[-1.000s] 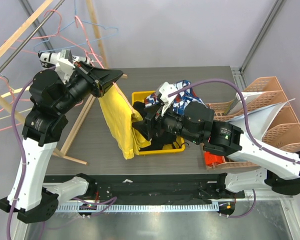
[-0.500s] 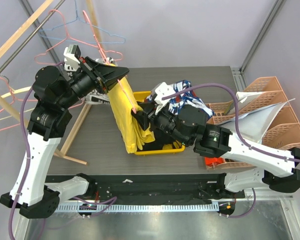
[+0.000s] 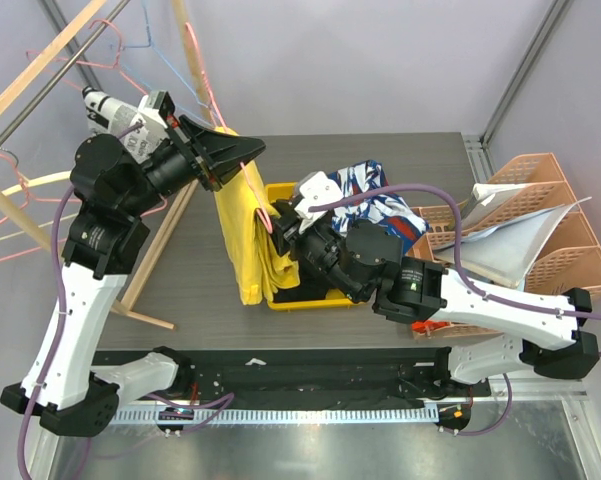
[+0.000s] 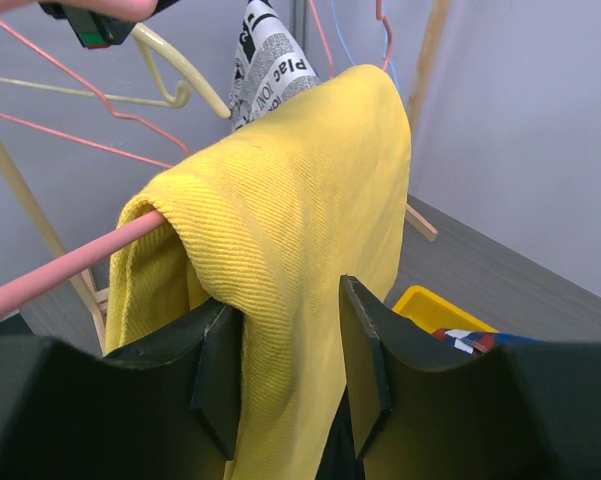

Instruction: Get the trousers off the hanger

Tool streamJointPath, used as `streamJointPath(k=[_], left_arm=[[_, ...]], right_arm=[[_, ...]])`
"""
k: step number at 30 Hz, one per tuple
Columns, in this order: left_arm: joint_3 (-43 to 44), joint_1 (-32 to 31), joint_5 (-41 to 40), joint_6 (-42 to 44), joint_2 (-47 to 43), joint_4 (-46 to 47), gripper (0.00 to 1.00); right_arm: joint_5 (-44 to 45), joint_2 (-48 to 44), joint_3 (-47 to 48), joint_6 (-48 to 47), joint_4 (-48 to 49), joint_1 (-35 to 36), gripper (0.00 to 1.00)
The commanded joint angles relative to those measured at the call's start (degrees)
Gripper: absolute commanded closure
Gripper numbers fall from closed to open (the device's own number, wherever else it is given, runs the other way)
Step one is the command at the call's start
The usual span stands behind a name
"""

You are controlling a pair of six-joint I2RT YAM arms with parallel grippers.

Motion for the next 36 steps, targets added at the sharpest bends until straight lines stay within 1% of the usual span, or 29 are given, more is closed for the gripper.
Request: streamJointPath(k=[1,2,4,5,6,7,8,9,11,14,15,16,17,18,19,20,21,23,25,26,28,29,31,32,33,34,36], left_arm=[[-0.46,0.22,2.83,-3.17,-3.03,14.95,1.0],[-0.72,0.22,3.01,-3.53,-3.12,15.4,1.0],[-0.55,0.31,3.27,-3.88,-3.3,15.58,1.0],[-0.64,0.22,3.36,-4.41,-3.39,16.01,1.0],[-0.9,0.3,3.45,-4.67,-3.56,16.54,1.0],[-0.9,0.31,3.53,-4.94,-3.65,16.8,1.0],[-1.08,0.22,3.54,-5.37,-3.91,17.15,1.0],[-1.34,0.22,3.45,-5.46,-4.0,17.59,1.0],[-1.69,0.22,3.27,-5.64,-4.88,17.77,1.0],[-0.47,0.22,3.18,-1.79,-5.84,10.59,1.0],[-0.2,0.22,3.27,1.71,-6.11,6.56,1.0],[-0.29,0.22,3.62,3.13,-6.28,4.78,1.0],[-0.2,0.3,3.28,5.15,-6.98,1.89,1.0],[-0.2,0.22,2.23,8.74,-7.42,-1.01,1.0],[-0.89,0.22,-0.04,10.6,-8.04,-5.91,1.0],[-1.42,0.22,-1.2,12.1,-8.48,-7.87,1.0],[-2.13,0.3,-2.25,13.42,-9.35,-9.37,1.0],[-4.58,0.22,-6.73,16.67,-10.33,-13.59,1.0],[-5.03,0.22,-11.12,20.35,-11.56,-20.24,1.0],[-5.38,0.22,-14.62,21.68,-11.73,-22.72,1.0],[-4.51,0.22,-18.34,25.01,-10.86,-28.34,1.0],[-2.94,0.22,-19.48,26.34,-10.16,-32.81,1.0],[-0.74,0.3,-20.46,28.62,-7.44,-37.4,1.0],[0.75,0.22,-20.72,30.98,-6.65,-39.51,1.0],[1.38,0.22,-20.64,32.31,-5.51,-39.97,1.0],[1.64,0.22,-20.37,33.89,-5.23,-40.23,1.0],[2.17,0.22,-18.8,35.75,-4.79,-39.79,1.0]], right_arm=[[4.05,-1.02,-1.36,-2.67,9.73,0.24,0.57],[4.15,-0.4,-1.28,-3.03,11.48,0.24,0.58],[4.15,0.83,-0.66,-3.91,13.6,0.24,0.65],[4.41,1.62,-0.92,-4.43,16.83,0.24,0.68],[4.67,1.8,-2.32,-5.22,19.03,0.24,0.74],[5.11,1.98,-3.2,-5.75,21.49,0.15,0.78],[6.42,2.5,-3.91,-6.11,26.04,0.24,0.86],[7.21,2.94,-4.26,-7.5,27.48,0.24,0.99],[8.45,3.56,-3.31,-8.04,28.63,0.24,0.99],[10.03,3.56,2.3,-7.43,27.59,0.24,0.99],[11.6,4.17,4.07,-7.86,26.89,0.24,0.99],[11.79,4.35,5.91,-7.87,25.92,0.24,0.99],[11.88,4.61,9.76,-7.95,24.08,0.24,0.99],[12.05,4.96,11.8,-8.3,23.11,0.33,0.99],[12.32,5.66,13.82,-8.74,22.23,0.5,0.99],[12.49,6.19,18.02,-9.27,20.65,0.59,0.99],[12.76,6.72,20.15,-9.8,19.77,0.59,0.99],[13.9,8.13,25.32,-11.99,18.88,1.2,0.99],[14.69,9.27,28.33,-14.79,18.97,2.08,0.99],[14.69,9.62,31.47,-15.51,18.88,2.87,0.99],[14.26,10.33,34.57,-16.3,18.27,3.58,0.99],[13.91,11.29,37.97,-17.18,18.0,4.36,0.99],[12.33,12.95,42.47,-17.8,15.73,5.07,0.99],[11.54,14.7,47.54,-17.71,14.59,5.42,0.99],[10.83,15.59,49.94,-17.89,13.53,5.77,0.99],[9.61,16.47,54.57,-17.89,13.0,6.04,0.99],[8.89,19.11,58.82,-19.02,12.9,6.3,0.99]])
